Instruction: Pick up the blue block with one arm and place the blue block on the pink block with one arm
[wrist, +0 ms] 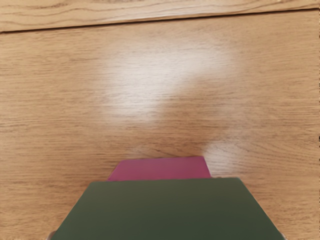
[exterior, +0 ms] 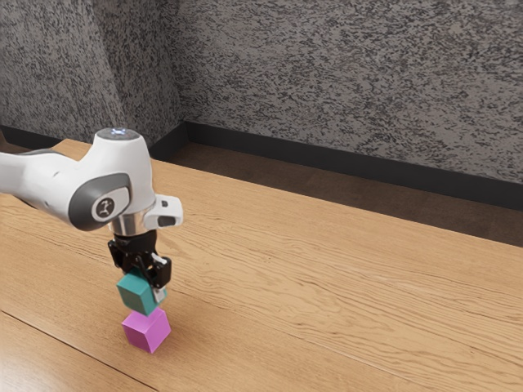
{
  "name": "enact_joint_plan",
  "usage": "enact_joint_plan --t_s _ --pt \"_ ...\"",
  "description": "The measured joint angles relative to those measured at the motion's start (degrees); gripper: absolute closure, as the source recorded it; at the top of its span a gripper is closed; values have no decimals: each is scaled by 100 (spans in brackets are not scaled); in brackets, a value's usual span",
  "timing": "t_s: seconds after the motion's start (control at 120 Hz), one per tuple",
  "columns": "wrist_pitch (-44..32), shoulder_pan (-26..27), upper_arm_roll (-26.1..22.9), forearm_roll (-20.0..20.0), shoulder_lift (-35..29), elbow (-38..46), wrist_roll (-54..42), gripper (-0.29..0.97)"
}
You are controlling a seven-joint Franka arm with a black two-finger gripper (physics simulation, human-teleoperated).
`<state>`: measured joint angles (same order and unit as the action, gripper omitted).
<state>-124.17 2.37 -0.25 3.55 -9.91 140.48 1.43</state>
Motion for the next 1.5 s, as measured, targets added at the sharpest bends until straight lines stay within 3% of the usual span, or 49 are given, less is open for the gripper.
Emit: enact_joint_plan --t_s 0.55,1.433,1.5 --pt "34 2 0 -21 -348 419 67 33" --pt "-256 10 140 -87 214 283 108 32" --pt "-268 9 140 -103 224 284 99 25"
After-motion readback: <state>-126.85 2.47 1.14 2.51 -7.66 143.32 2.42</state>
